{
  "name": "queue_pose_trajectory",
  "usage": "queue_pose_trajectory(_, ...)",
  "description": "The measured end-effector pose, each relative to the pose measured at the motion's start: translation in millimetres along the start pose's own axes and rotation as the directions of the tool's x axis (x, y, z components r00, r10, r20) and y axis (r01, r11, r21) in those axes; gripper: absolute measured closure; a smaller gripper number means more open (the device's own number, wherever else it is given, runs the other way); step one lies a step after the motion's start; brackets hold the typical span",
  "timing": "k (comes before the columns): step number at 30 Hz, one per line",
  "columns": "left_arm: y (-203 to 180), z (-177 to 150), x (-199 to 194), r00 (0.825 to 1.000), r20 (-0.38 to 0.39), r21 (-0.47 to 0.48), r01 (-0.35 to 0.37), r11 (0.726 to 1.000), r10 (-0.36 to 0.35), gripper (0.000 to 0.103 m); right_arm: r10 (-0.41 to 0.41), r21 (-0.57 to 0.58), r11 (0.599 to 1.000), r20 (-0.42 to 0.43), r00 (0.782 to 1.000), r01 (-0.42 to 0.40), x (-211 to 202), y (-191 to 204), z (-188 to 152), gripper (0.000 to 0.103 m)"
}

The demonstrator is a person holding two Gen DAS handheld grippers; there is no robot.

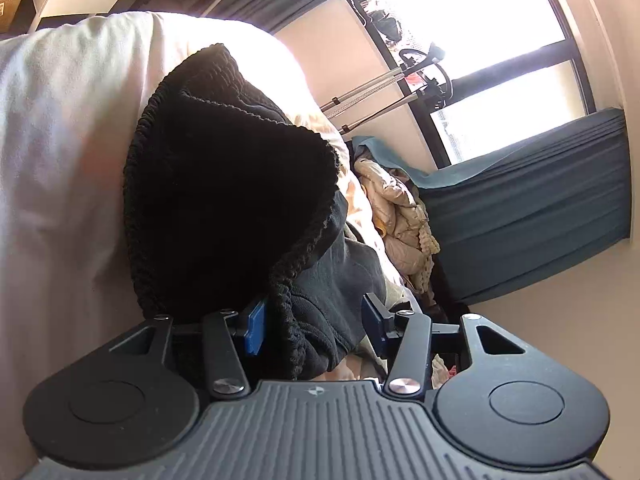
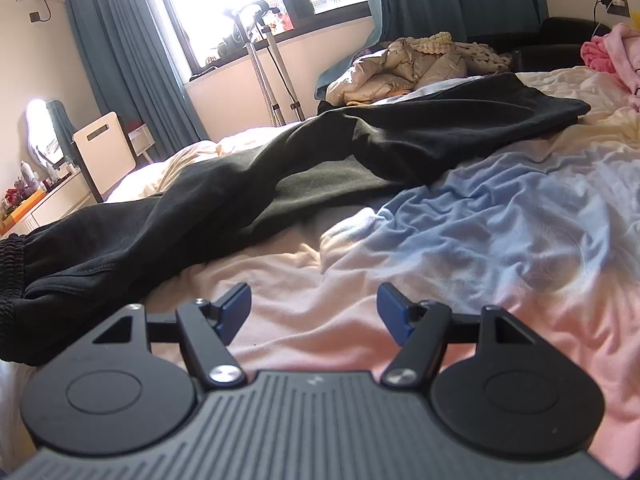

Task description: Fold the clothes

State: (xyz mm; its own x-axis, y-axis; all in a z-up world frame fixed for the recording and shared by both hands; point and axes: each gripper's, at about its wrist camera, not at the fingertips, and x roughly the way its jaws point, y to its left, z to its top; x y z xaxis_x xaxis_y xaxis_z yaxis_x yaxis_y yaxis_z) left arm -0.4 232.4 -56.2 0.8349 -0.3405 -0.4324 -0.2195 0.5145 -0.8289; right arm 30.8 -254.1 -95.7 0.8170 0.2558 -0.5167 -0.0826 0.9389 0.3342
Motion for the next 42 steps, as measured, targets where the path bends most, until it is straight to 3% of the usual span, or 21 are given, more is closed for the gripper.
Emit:
queue_pose_trajectory(7, 8, 22, 31, 0.994, 0.087, -0.051, -0.065, 0.997, 0.069, 0.051, 0.005, -0.020, 1.000, -0.019, 1.000, -0.005, 10, 4, -2, 0.033)
queue_pose_trajectory(9, 6, 24, 37, 0.995, 0.075, -0.026, -0.057, 0.998, 0.059, 0.063, 0.003, -0.024, 1.000, -0.022, 1.000, -0.003, 12, 4, -2, 0.033)
queue_pose_trajectory(10, 3, 24, 38, 0.996, 0.069, 0.001, -0.052, 0.999, 0.052, 0.078, 0.002, -0.027, 1.000, -0.024, 1.000, -0.003, 14, 5, -3, 0.033)
queue_pose_trajectory(12, -13, 17, 34, 0.997, 0.058, 0.114, -0.062, 0.992, 0.055, 0.089, 0.000, -0.031, 1.000, -0.027, 1.000, -0.001, 16, 5, -3, 0.033)
queue_pose_trajectory(17, -57, -14, 5, 0.999, 0.003, 0.366, -0.040, 0.930, 0.041, 0.093, -0.005, -0.046, 0.999, -0.035, 0.999, 0.003, 18, 6, -5, 0.033)
queue_pose_trajectory(22, -86, -73, -15, 0.988, -0.107, 0.556, -0.034, 0.831, 0.112, 0.093, -0.001, -0.060, 0.998, -0.033, 0.999, -0.001, 16, 9, -6, 0.033)
queue_pose_trajectory(23, -85, -83, -13, 0.981, -0.129, 0.568, -0.047, 0.822, 0.146, 0.092, 0.000, -0.061, 0.998, -0.031, 1.000, -0.002, 15, 9, -6, 0.033)
queue_pose_trajectory(26, -74, -95, 0, 0.957, -0.170, 0.527, -0.112, 0.843, 0.234, 0.091, -0.004, -0.064, 0.998, -0.028, 1.000, 0.002, 14, 9, -6, 0.033)
queue_pose_trajectory(27, -73, -94, 2, 0.952, -0.173, 0.531, -0.125, 0.838, 0.251, 0.091, -0.004, -0.063, 0.998, -0.028, 1.000, 0.003, 14, 9, -6, 0.033)
queue_pose_trajectory(28, -72, -93, 4, 0.947, -0.175, 0.535, -0.137, 0.834, 0.268, 0.091, -0.004, -0.059, 0.998, -0.029, 1.000, 0.002, 13, 8, -7, 0.033)
queue_pose_trajectory(29, -72, -92, 6, 0.943, -0.182, 0.539, -0.143, 0.830, 0.280, 0.080, -0.002, -0.054, 0.999, -0.030, 1.000, 0.000, 12, 7, -7, 0.033)
queue_pose_trajectory(32, -74, -86, 0, 0.933, -0.271, 0.547, -0.055, 0.835, 0.239, 0.035, 0.003, -0.045, 0.999, -0.028, 1.000, -0.004, 10, 6, -6, 0.033)
queue_pose_trajectory(33, -75, -86, -5, 0.930, -0.289, 0.550, -0.034, 0.835, 0.228, 0.028, 0.004, -0.044, 0.999, -0.027, 1.000, -0.005, 11, 6, -6, 0.033)
queue_pose_trajectory(36, -82, -86, -23, 0.931, -0.293, 0.577, -0.009, 0.817, 0.217, 0.025, 0.004, -0.045, 0.999, -0.032, 0.999, -0.006, 15, 7, -6, 0.032)
queue_pose_trajectory(37, -81, -81, -29, 0.938, -0.278, 0.567, -0.014, 0.823, 0.208, 0.025, 0.004, -0.048, 0.999, -0.038, 0.999, -0.006, 17, 8, -7, 0.032)
queue_pose_trajectory(38, -80, -75, -34, 0.945, -0.262, 0.552, -0.020, 0.834, 0.196, 0.023, 0.004, -0.052, 0.999, -0.045, 0.999, -0.007, 19, 8, -8, 0.032)
queue_pose_trajectory(42, -61, -24, -47, 0.979, -0.138, 0.368, -0.089, 0.926, 0.149, 0.021, 0.007, -0.065, 0.998, -0.069, 0.998, -0.012, 25, 11, -13, 0.032)
